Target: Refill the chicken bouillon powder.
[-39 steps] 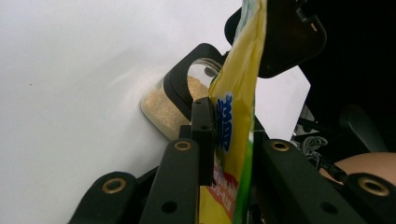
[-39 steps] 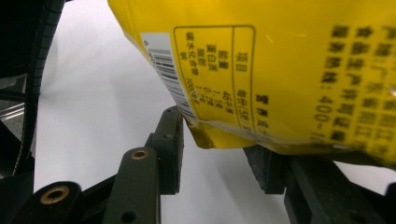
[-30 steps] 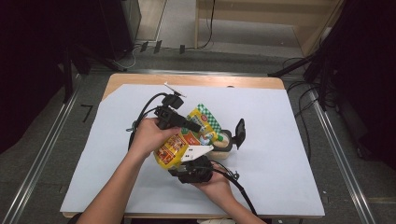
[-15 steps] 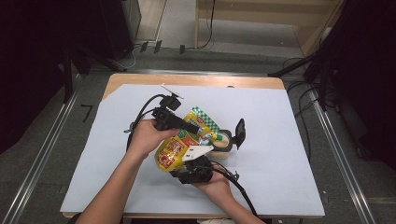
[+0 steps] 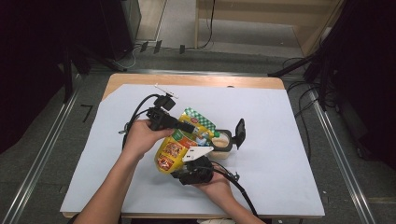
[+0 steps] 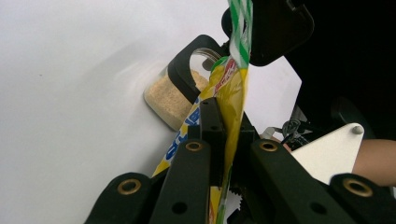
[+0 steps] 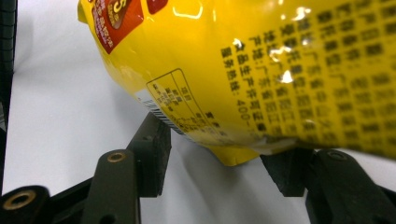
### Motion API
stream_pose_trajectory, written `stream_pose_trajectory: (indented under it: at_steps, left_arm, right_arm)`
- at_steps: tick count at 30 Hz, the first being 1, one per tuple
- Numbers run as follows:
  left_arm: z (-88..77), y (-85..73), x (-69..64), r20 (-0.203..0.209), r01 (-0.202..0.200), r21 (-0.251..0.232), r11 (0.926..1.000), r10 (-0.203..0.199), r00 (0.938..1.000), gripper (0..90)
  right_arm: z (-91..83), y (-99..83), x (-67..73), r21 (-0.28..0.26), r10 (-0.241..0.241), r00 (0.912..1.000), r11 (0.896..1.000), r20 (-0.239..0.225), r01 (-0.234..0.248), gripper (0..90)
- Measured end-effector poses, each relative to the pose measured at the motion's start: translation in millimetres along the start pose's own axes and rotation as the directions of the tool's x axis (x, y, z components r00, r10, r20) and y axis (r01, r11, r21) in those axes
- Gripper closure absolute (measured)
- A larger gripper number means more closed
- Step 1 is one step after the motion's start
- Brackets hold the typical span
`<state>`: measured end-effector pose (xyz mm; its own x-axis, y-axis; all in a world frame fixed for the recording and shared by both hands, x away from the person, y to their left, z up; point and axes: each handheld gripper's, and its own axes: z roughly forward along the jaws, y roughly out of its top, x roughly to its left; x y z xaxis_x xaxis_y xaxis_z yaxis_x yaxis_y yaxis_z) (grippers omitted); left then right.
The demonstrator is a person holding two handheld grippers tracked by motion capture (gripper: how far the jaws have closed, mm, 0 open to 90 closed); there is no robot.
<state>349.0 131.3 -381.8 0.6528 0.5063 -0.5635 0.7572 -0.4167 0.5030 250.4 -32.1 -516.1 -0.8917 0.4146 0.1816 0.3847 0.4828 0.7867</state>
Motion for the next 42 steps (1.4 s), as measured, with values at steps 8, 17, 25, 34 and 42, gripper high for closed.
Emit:
stream_pose_trajectory:
  at_steps: [8,17,25,34,42]
  left_arm:
    - [-24.3,-6.9,7.5,0.030,0.033,-0.064,0.9974,-0.031,0.9991,90.0]
    - [-50.0,-12.2,15.6,0.032,0.059,-0.131,0.9896,-0.056,0.9979,90.0]
    - [-73.0,-12.9,20.1,-0.041,0.057,-0.188,0.9806,-0.066,0.9970,90.0]
    - [-80.7,-13.0,40.4,-0.098,0.075,-0.247,0.9661,-0.102,0.9899,89.9]
    - [-77.3,-2.3,46.8,-0.119,0.060,-0.280,0.9580,-0.097,0.9882,89.4]
  right_arm:
    - [-3.7,0.8,-2.9,-0.006,0.019,0.9994,1.000,0.028,-0.019,44.3]
    - [-12.0,2.7,-7.8,-0.034,0.046,0.9977,0.998,0.051,-0.044,44.4]
    - [-20.1,4.1,-12.8,-0.070,0.078,0.9961,0.995,0.040,-0.075,45.2]
    - [-23.2,2.0,-12.9,-0.062,0.098,0.9947,0.993,0.030,-0.096,45.2]
    - [-26.8,-1.8,-12.3,-0.058,0.111,0.9934,0.992,0.027,-0.110,45.6]
